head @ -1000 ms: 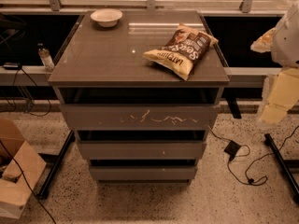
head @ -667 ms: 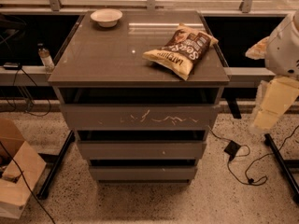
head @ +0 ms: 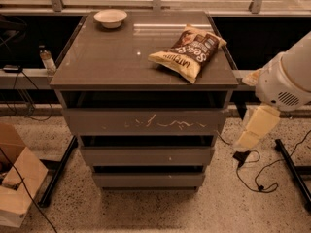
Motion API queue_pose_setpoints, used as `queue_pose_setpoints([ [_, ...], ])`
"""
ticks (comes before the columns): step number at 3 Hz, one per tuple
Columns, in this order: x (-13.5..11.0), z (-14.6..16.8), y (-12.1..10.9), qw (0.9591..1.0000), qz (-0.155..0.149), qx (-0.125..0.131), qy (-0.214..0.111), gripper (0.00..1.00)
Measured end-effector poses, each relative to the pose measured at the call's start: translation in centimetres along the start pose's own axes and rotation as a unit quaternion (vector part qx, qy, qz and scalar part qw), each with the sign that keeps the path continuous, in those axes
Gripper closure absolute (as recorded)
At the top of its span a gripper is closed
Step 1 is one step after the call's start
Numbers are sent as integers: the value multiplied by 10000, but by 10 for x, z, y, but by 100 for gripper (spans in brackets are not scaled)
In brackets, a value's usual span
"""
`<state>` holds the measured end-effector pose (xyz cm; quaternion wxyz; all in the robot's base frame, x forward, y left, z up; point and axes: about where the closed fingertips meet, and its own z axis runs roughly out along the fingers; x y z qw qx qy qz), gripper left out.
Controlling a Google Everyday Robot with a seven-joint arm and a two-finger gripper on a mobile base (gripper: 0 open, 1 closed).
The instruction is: Open bottom drawer
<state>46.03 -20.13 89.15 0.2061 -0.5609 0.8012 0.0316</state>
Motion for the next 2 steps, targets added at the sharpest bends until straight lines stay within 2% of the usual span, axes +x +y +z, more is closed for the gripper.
queue_pose_setpoints([
  [1, 12, 49, -10, 9987, 302, -324, -258, 0],
  [2, 14, 57, -10, 9983, 329, -392, -266, 0],
])
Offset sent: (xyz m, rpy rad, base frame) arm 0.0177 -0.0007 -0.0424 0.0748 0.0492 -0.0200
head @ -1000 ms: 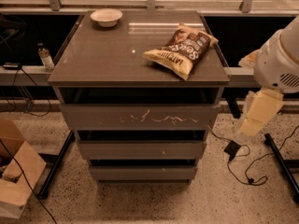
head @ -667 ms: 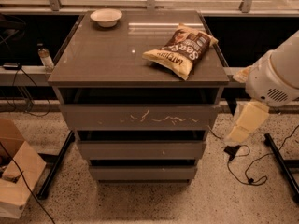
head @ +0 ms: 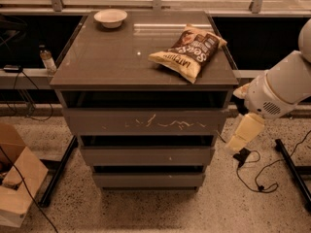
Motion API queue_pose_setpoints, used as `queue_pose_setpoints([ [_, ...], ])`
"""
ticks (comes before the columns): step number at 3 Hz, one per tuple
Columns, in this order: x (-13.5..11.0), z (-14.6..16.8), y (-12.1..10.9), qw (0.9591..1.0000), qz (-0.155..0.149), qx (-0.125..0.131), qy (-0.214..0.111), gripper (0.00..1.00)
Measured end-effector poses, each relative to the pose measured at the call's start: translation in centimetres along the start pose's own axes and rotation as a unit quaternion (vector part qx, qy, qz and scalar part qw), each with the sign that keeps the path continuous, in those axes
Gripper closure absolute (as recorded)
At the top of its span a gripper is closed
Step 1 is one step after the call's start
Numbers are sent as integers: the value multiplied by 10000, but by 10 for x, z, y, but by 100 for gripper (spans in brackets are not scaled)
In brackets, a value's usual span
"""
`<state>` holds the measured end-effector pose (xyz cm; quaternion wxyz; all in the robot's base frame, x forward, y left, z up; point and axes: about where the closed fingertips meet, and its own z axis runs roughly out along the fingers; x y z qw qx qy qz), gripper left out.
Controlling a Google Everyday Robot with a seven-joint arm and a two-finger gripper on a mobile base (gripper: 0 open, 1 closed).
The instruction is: Open bottom drawer
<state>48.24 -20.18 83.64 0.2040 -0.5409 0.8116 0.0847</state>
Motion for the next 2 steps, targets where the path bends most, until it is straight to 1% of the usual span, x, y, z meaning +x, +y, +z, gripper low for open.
queue_pose_setpoints([
  [1, 1, 3, 3, 9999, 120, -23, 78, 0],
  [2, -2, 28, 15, 9995, 253, -203, -60, 0],
])
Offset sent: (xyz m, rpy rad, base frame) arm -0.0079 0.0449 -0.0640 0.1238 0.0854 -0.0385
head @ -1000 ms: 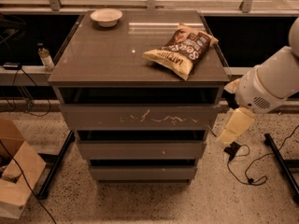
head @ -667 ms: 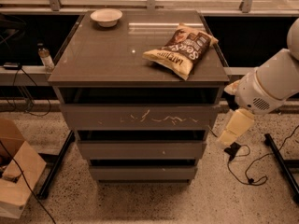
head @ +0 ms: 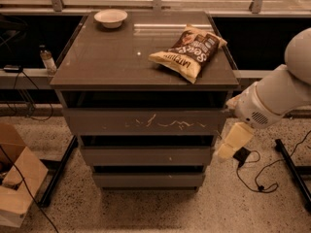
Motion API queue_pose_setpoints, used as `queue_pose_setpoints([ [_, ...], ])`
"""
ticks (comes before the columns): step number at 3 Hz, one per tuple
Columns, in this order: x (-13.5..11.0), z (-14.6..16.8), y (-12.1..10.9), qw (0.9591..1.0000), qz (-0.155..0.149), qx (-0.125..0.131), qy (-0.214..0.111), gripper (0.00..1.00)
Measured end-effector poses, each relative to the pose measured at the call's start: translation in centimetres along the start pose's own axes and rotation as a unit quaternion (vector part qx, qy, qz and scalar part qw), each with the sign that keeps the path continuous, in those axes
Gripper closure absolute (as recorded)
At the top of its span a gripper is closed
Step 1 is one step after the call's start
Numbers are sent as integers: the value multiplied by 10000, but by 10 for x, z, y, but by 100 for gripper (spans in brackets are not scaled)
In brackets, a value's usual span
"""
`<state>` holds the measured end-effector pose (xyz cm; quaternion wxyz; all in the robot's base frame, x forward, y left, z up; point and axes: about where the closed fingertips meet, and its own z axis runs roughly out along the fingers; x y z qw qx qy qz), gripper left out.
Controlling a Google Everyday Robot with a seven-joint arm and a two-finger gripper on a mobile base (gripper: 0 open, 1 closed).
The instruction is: Open bottom drawer
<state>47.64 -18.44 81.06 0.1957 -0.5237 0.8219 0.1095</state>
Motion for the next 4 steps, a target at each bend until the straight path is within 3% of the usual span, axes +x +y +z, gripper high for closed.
queue_pose_setpoints([
  [1, 0, 40, 14, 9992, 30, -232, -338, 0],
  [2, 3, 90, 26, 9948, 208, -587, -811, 0],
  [3, 7, 146, 40, 9871, 465, -999, -1157, 0],
  [4, 18, 201, 47, 9764, 866, -1298, -1493, 0],
])
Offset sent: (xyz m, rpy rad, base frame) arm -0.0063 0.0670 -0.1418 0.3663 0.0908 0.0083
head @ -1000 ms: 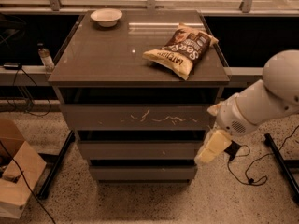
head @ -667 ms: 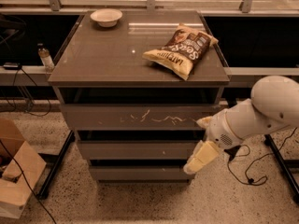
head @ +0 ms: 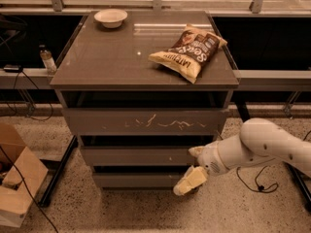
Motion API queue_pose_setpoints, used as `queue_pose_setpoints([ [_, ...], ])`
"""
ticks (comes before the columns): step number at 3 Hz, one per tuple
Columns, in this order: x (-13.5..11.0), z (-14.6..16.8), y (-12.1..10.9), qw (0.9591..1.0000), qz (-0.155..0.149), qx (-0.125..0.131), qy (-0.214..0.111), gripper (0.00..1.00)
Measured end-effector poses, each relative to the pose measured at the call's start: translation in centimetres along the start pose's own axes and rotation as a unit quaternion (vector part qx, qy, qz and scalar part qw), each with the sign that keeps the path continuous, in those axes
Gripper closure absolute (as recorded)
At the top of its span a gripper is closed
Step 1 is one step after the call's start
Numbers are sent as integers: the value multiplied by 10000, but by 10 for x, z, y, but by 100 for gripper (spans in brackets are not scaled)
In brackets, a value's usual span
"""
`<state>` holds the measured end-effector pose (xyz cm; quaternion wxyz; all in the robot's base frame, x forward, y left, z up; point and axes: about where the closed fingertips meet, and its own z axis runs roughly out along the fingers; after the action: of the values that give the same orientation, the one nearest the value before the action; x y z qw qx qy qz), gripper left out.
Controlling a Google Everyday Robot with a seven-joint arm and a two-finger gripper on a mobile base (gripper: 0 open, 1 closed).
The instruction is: Open bottom drawer
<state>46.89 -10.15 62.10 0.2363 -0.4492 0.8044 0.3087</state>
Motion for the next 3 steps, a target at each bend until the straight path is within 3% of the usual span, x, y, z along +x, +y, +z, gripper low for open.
queue_pose_setpoints([
  [1, 8, 11, -3, 9999, 99, -77, -38, 0],
  [2, 17, 10, -5, 9995, 254, 73, 186, 0],
  [3, 39, 25, -12, 9985, 511, 79, 192, 0],
])
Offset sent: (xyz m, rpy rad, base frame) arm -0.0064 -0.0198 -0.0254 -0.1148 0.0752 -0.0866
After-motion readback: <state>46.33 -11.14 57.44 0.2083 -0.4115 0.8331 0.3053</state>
